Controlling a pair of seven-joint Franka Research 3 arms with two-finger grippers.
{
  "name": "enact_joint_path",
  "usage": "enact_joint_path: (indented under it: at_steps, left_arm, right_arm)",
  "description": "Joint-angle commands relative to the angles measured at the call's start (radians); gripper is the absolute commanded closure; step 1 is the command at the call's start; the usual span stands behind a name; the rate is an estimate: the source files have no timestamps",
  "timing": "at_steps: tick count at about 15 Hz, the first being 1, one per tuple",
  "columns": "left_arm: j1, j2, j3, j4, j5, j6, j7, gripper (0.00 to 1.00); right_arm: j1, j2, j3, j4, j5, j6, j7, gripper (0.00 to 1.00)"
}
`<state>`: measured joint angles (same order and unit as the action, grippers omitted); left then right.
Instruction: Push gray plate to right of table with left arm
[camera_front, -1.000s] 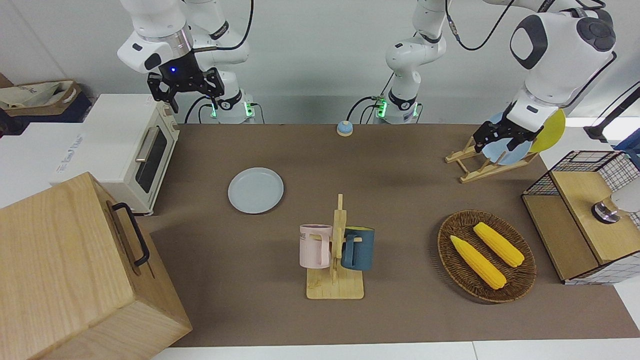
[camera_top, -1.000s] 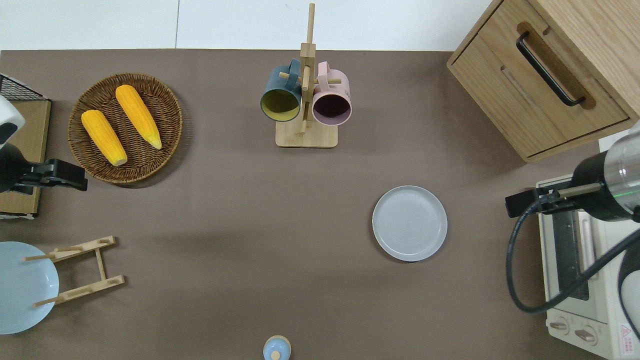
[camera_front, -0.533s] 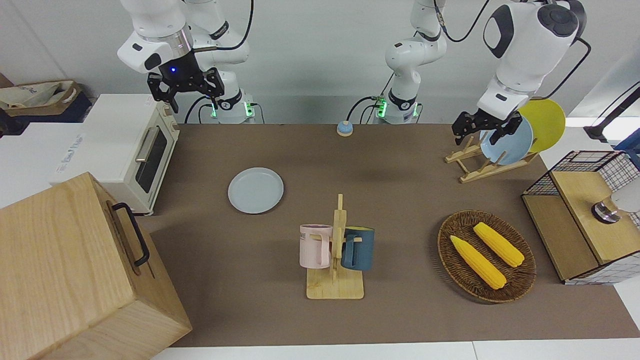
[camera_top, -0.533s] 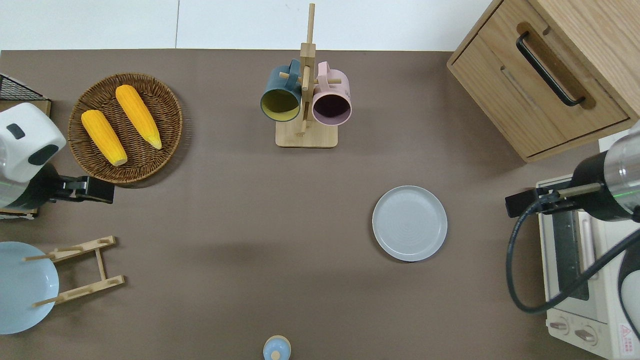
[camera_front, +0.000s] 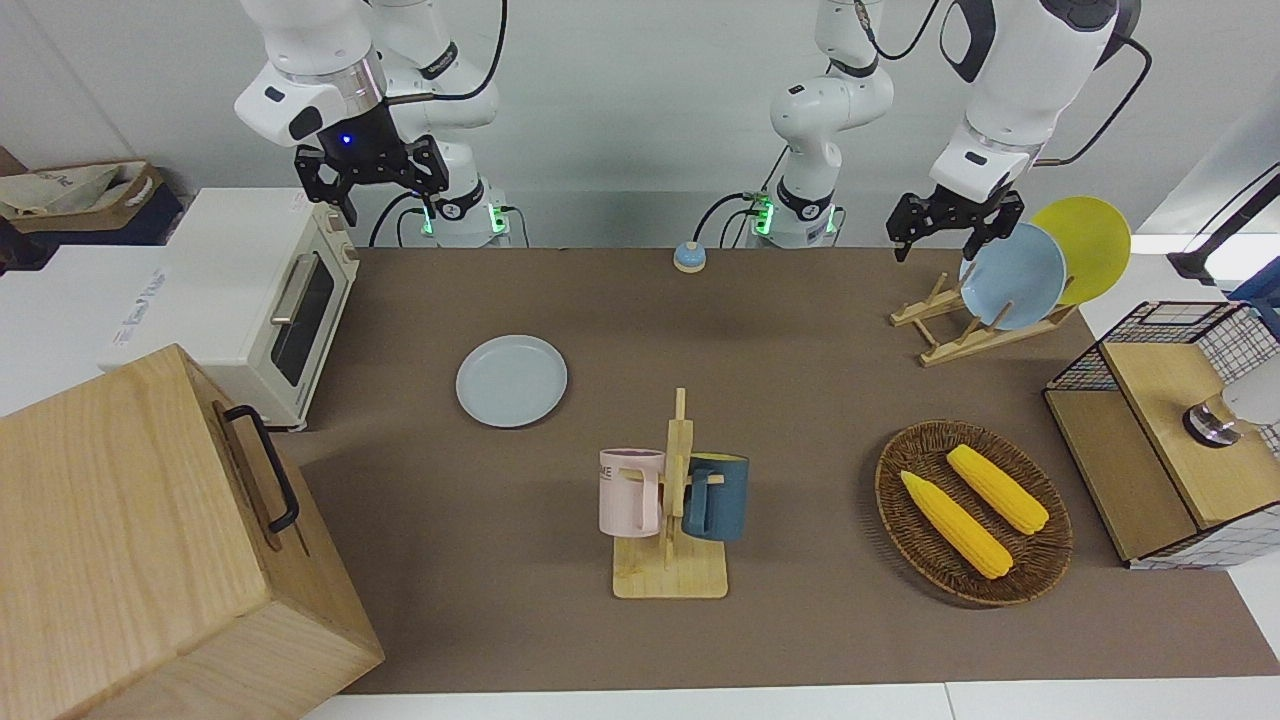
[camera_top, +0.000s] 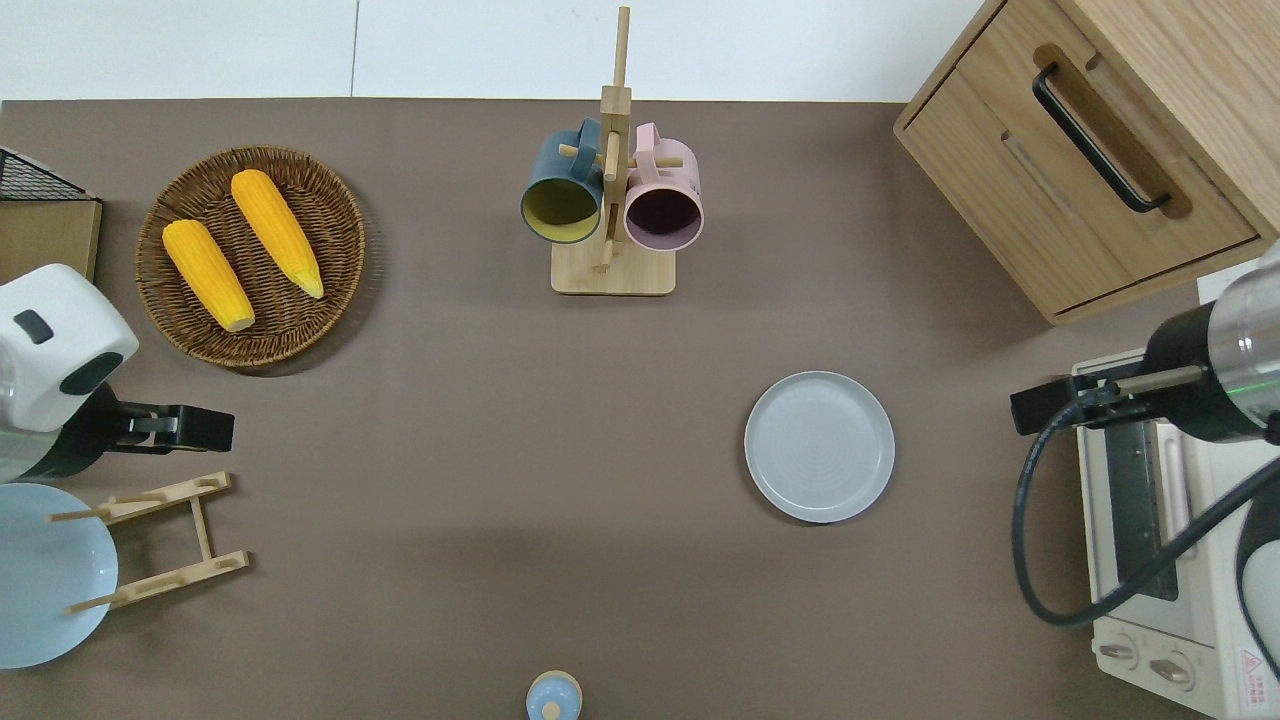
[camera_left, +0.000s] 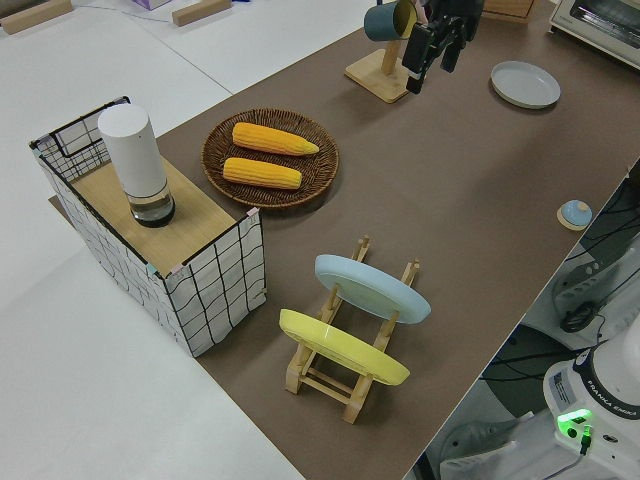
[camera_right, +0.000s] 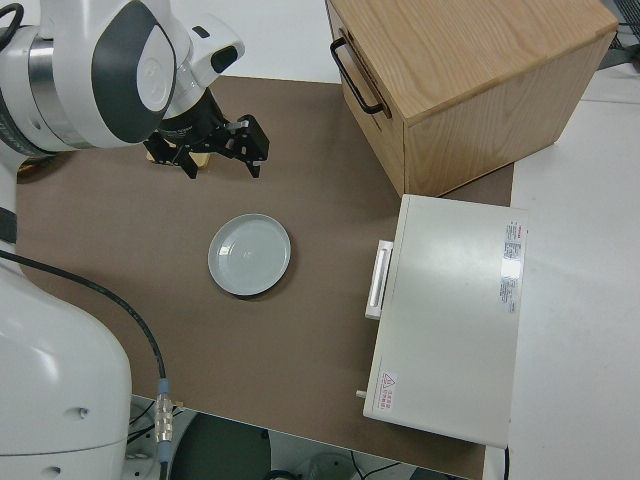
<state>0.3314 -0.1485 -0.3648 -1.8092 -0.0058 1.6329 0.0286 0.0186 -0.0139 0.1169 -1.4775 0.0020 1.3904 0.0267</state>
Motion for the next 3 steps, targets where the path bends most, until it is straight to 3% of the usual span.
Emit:
enact_joint_path:
  at_steps: [1,3]
  left_arm:
    - [0.003,-0.025,0.018,-0.035,-0.02,0.019,0.002,0.0]
    - [0.005,-0.026,0.023,-0.035,-0.031,0.019,0.008,0.0]
  right_arm:
    - [-0.02,-0.003,0.013,0.008,0.01,-0.014,0.001,0.017]
    - [-0.02,-0.003,0.013,0.008,0.01,-0.014,0.002,0.017]
